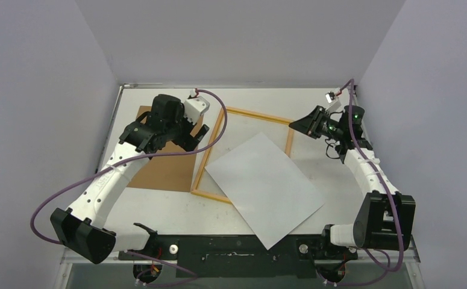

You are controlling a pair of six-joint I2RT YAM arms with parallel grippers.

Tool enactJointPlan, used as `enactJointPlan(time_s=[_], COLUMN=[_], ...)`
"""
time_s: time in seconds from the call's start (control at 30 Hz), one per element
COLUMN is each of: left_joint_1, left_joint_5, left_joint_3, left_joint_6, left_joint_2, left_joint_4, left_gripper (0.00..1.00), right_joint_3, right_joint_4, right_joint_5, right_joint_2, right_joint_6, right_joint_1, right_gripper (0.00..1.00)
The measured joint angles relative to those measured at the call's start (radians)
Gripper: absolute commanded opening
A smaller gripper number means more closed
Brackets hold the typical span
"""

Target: Put the photo into the frame

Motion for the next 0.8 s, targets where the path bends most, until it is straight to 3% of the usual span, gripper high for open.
enactJointPlan(time_s=[0.07, 0.23, 0.33, 0.53, 0.57, 0.8], left_joint_1=[0.003, 0.022, 0.029, 0.029, 0.029, 0.031], left_joint_5=[0.004, 0.019, 0.034, 0.051, 0.051, 0.057], left_joint_3=[-0.014, -0.052, -0.056, -0.056, -0.056, -0.051], left_joint_6=[0.000, 0.000, -0.001, -0.002, -0.003, -0.019], left_joint_2=[-0.002, 0.003, 0.010, 0.010, 0.010, 0.010], left_joint_4=[0.003, 0.005, 0.005, 0.005, 0.005, 0.001], left_gripper=[0.96, 0.96, 0.96, 0.96, 0.96, 0.96], right_joint_3=[0.011, 0.030, 0.021, 0.000, -0.011, -0.049], right_joint_4=[-0.096, -0.301, -0.362, -0.392, -0.392, -0.436], right_joint_5=[0.050, 0.207, 0.280, 0.334, 0.343, 0.482], right_joint_2=[0.005, 0.048, 0.053, 0.100, 0.110, 0.120], right_joint_6=[-0.065, -0.208, -0.263, -0.335, -0.341, -0.345], right_joint_1=[0.000, 0.000, 0.000, -0.001, -0.001, 0.012], right_gripper=[0.33, 0.78, 0.93, 0.98, 0.91, 0.90])
